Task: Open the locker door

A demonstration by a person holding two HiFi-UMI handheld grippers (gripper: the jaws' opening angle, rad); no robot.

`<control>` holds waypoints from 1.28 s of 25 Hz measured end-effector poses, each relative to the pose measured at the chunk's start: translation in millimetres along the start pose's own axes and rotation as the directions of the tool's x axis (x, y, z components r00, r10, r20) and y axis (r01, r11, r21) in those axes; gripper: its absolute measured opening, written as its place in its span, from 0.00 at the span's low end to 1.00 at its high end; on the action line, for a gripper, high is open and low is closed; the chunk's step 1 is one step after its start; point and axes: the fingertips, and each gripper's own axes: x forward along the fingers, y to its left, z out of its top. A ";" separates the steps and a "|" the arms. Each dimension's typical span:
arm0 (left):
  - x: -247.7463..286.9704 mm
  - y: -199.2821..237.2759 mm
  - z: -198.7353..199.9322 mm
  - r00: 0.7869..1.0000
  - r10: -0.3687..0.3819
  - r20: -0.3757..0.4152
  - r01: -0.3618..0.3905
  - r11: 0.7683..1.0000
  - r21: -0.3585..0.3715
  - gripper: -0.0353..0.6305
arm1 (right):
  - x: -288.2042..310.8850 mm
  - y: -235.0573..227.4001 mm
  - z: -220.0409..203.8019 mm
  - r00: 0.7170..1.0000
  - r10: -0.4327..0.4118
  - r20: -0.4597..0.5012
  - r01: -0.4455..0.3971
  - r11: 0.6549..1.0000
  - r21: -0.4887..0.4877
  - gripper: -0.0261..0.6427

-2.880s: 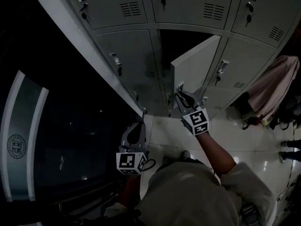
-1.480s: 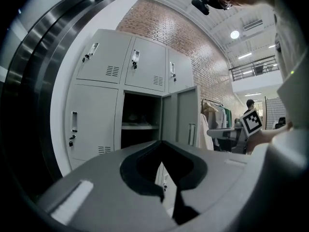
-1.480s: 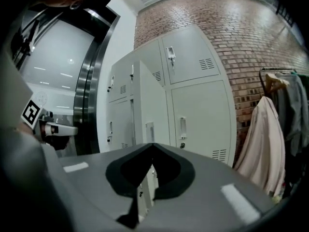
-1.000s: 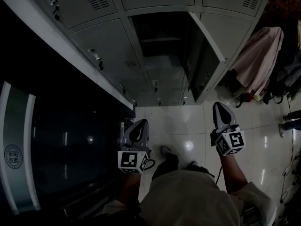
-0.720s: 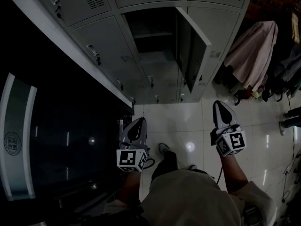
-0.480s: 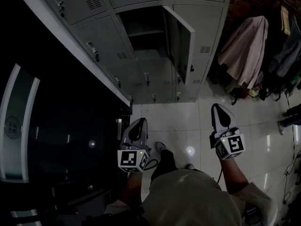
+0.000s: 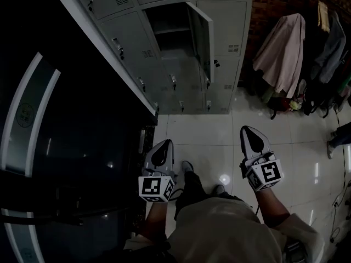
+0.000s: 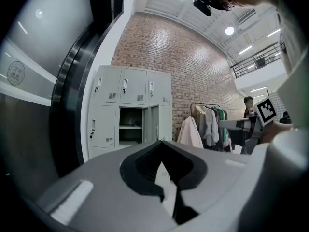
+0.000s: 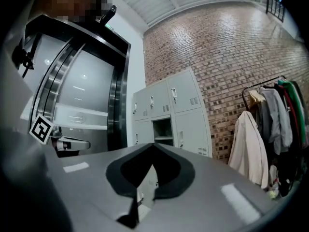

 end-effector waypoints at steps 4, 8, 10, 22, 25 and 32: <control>-21.4 -16.3 22.5 1.000 -0.017 0.018 0.017 1.000 0.005 0.15 | -23.9 22.4 17.7 1.000 0.011 -0.005 -0.011 1.000 0.014 0.04; -36.9 -21.0 44.0 0.999 -0.040 0.032 0.040 0.999 0.007 0.15 | -35.8 44.9 36.9 1.000 0.002 -0.003 -0.002 1.000 0.010 0.04; -44.2 -20.9 51.7 0.999 -0.041 0.025 0.041 0.999 -0.003 0.15 | -39.0 57.1 47.8 1.000 -0.001 0.000 0.001 1.000 0.008 0.04; -83.0 -13.5 85.9 0.997 -0.072 0.038 0.072 0.997 0.004 0.15 | -57.5 119.4 63.8 0.994 -0.002 -0.111 0.003 1.000 0.010 0.04; -84.4 -20.5 86.3 0.995 -0.086 0.042 0.086 0.996 0.003 0.15 | -59.9 121.4 70.3 0.995 -0.004 -0.095 0.004 1.000 -0.001 0.04; -77.6 -19.4 78.5 0.994 -0.103 0.036 0.103 0.995 -0.008 0.15 | -59.0 125.7 57.8 0.987 -0.005 -0.159 0.005 1.000 0.001 0.04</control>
